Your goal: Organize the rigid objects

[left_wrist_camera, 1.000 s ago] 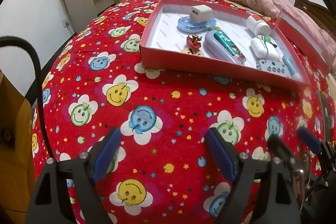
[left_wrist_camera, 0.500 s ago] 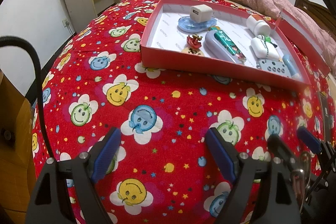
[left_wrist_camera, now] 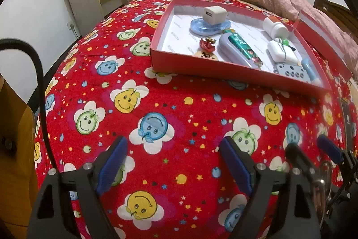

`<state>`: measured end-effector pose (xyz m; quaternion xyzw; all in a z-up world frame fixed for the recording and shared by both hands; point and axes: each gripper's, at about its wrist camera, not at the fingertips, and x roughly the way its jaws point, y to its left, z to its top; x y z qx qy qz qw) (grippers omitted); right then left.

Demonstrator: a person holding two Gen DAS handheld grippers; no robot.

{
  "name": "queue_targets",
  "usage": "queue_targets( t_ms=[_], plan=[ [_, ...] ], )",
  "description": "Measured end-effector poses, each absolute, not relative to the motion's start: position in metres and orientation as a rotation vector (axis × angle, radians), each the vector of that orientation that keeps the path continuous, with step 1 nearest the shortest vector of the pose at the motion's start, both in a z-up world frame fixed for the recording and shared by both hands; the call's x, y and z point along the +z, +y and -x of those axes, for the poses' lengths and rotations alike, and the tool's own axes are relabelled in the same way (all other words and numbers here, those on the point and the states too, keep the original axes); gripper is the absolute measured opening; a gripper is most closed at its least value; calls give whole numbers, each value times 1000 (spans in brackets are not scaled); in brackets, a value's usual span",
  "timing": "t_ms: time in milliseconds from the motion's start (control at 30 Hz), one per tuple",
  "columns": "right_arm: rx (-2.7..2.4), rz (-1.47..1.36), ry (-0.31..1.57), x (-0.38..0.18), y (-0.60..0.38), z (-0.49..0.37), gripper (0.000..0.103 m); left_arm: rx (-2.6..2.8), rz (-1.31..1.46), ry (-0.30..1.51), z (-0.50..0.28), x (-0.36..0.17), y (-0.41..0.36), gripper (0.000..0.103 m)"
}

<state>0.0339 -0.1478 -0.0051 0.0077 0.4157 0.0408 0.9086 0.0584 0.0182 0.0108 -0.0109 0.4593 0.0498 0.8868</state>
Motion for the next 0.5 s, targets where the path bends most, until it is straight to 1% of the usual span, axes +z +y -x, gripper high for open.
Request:
queue_targets(
  t_ms=[333,500],
  plan=[
    [84,-17,857,-5,-148,-34,79,98,29,967,-58,11,20,89],
    [84,-18,856,-5,-148,-34,79,105,35,971,-59,10,20,91]
  ],
)
